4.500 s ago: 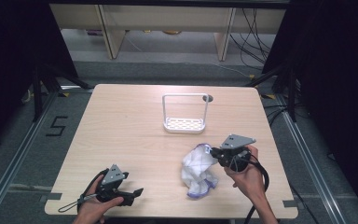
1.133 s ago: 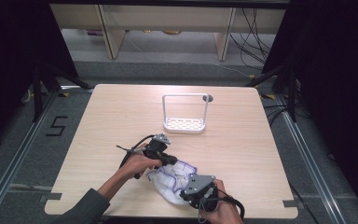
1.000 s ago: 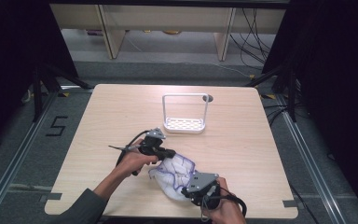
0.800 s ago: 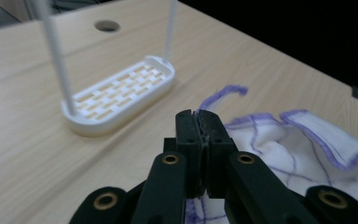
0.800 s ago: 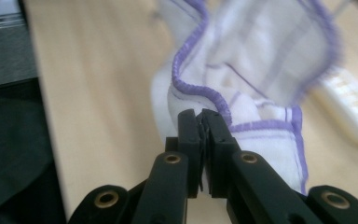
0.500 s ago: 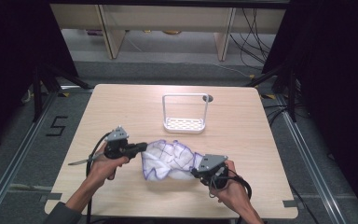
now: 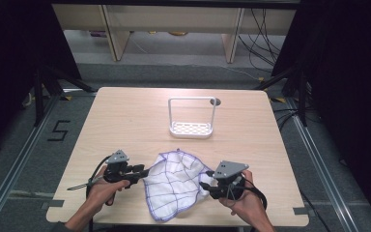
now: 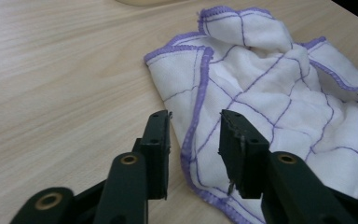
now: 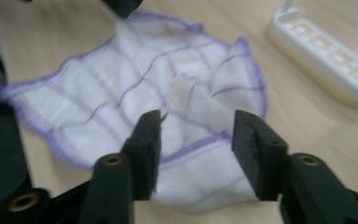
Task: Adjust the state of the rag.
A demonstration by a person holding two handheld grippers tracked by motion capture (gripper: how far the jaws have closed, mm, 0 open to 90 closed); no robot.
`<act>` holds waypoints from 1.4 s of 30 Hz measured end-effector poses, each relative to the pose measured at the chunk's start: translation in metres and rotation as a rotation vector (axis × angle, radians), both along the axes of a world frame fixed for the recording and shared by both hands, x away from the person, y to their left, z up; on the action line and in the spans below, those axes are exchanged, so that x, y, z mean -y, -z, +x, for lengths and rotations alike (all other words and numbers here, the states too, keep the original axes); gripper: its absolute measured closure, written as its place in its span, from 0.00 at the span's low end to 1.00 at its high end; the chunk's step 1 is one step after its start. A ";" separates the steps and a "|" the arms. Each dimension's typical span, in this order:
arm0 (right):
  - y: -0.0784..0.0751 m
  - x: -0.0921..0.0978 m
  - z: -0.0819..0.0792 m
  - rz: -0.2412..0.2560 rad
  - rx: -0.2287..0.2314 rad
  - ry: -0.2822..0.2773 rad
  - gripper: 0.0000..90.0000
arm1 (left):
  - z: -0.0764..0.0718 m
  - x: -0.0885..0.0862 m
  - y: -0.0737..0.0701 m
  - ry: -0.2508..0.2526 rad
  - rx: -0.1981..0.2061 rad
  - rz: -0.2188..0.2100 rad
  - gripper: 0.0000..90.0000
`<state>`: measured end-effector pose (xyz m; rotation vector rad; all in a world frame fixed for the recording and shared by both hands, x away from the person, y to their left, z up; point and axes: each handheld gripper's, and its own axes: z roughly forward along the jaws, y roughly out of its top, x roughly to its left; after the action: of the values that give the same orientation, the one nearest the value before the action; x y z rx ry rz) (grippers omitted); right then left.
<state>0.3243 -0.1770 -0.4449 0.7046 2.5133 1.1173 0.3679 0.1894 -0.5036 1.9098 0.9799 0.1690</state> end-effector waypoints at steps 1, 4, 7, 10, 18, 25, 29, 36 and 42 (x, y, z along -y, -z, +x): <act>-0.002 0.000 0.004 0.012 -0.001 0.020 0.56 | 0.000 -0.002 -0.001 0.004 0.009 0.009 0.66; -0.005 -0.003 0.022 0.004 0.005 0.049 0.52 | 0.001 -0.002 -0.005 -0.033 0.032 0.023 0.56; -0.003 -0.016 0.051 -0.016 -0.039 0.092 0.48 | 0.002 -0.001 -0.005 -0.054 0.033 0.022 0.52; 0.007 -0.030 0.076 -0.016 -0.090 0.110 0.48 | 0.005 0.000 -0.002 -0.051 0.028 0.053 0.50; 0.030 -0.057 0.101 -0.089 -0.178 0.029 0.85 | 0.015 0.018 0.007 -0.026 0.045 0.089 0.52; -0.001 -0.032 0.090 -0.038 -0.042 0.055 0.97 | 0.015 0.014 0.001 -0.046 0.114 0.088 0.96; -0.007 -0.005 0.087 -0.062 -0.034 0.126 0.97 | 0.016 0.010 0.000 -0.069 0.133 0.081 0.97; 0.022 0.015 0.092 -0.140 -0.115 0.229 0.97 | 0.020 0.012 0.010 -0.051 0.120 0.097 0.96; 0.031 0.011 0.093 -0.211 -0.130 0.262 0.80 | 0.022 0.012 0.018 -0.051 0.106 0.144 0.89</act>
<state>0.4178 -0.1877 -0.4755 1.0372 2.5022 0.7267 0.3895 0.1777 -0.5213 1.9854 0.9670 0.3756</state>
